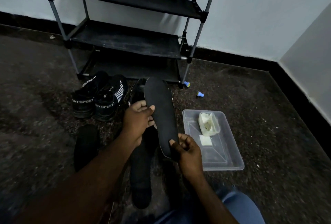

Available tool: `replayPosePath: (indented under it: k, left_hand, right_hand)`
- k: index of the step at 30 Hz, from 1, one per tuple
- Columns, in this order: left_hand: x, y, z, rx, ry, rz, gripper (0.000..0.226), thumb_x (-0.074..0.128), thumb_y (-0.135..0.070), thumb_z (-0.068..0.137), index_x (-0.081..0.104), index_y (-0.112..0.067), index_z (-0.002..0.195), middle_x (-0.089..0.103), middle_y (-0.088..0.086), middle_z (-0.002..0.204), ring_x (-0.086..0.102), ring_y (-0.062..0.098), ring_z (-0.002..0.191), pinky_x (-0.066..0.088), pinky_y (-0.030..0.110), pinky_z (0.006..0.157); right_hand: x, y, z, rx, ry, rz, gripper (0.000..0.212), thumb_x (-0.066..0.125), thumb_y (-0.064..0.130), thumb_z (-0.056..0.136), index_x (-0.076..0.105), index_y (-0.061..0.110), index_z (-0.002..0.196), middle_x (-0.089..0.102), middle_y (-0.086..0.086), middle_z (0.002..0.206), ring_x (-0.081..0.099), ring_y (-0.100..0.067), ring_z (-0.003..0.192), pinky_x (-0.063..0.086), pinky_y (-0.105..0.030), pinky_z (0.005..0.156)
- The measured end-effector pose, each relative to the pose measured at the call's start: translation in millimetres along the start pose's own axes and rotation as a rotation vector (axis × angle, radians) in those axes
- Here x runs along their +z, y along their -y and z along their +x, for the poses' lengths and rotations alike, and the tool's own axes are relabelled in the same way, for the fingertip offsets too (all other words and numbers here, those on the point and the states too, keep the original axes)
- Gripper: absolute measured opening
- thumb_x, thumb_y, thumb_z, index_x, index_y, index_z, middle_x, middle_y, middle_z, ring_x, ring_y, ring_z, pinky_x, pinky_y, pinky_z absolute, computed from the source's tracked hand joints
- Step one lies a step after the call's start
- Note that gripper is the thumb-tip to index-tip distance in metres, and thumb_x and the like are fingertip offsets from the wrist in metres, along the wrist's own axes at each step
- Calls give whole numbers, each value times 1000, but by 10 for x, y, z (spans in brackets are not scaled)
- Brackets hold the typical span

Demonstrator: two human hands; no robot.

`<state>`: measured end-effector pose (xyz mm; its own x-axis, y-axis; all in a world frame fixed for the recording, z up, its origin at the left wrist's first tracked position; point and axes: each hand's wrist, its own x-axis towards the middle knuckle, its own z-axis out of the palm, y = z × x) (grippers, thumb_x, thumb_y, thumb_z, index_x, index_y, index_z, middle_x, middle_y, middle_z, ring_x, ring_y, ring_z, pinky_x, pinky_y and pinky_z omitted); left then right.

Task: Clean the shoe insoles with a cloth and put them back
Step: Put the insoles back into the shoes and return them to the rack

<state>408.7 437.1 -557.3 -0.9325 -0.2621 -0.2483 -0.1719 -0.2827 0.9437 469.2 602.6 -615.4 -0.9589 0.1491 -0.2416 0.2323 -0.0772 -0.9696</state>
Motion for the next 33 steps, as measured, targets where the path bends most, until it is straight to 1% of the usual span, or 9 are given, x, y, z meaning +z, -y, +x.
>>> replayPosePath:
  k: [2,8,14,16,19,21,24,27,33]
  left_hand:
    - [41,-68,104,25,13,-18,13,63,-12,102,68,-23,103,76,-9,84,67,0,63,56,19,57]
    - [248,-100,390,-7,124,-19,29,64,-1,98,67,-20,119,79,-2,95,75,18,87,61,37,74]
    - [652,-547,1309,13,85,-29,30,62,5,97,65,-17,117,76,9,105,73,23,89,62,30,64]
    - [798,-713,1681,1,54,21,29,63,3,96,63,-20,115,75,12,109,73,26,93,63,34,68]
    - [977,-897,2115,10,34,80,55,65,-1,96,50,-23,144,73,10,107,68,27,88,59,38,72]
    - [1042,-926,2263,-13,42,84,72,63,1,96,39,-34,154,72,7,106,66,22,83,57,32,68]
    - [1079,-811,2342,-68,130,106,51,60,1,97,56,-28,139,73,3,114,68,16,82,57,24,61]
    - [1063,-684,2413,-73,158,133,29,60,-4,100,66,-18,125,72,5,114,68,19,87,57,23,66]
    - [1006,-738,2558,-44,172,69,25,58,-5,101,64,-12,125,70,1,103,67,18,86,58,23,75]
  right_hand:
    - [39,41,75,11,5,8,17,76,10,92,72,14,108,78,-4,90,74,-24,88,57,-52,92]
    - [304,317,481,-49,-78,91,18,75,7,91,70,12,108,79,-8,95,74,-34,96,58,-50,90]
    - [524,715,1163,-205,-161,113,29,77,1,87,62,22,101,73,-3,81,70,-18,71,59,-38,68]
    - [605,902,1472,-281,-118,46,22,75,0,89,68,20,96,75,-2,85,71,-19,75,59,-39,74]
    - [760,1128,2020,-255,-77,-10,16,76,5,89,74,18,98,78,-7,93,73,-17,81,61,-41,83]
    - [835,1218,2362,-177,-64,-36,31,84,18,78,74,16,107,78,-6,100,75,-20,91,61,-48,91]
    - [857,1284,2726,-152,-54,-114,53,80,28,64,72,17,116,77,-5,106,74,-24,99,61,-49,92]
    - [841,1342,3040,-175,-49,-155,40,79,16,76,71,14,115,77,-13,104,75,-31,97,61,-53,90]
    - [966,1465,3410,-269,-41,-344,35,78,10,89,70,7,123,76,-12,108,76,-23,92,62,-44,91]
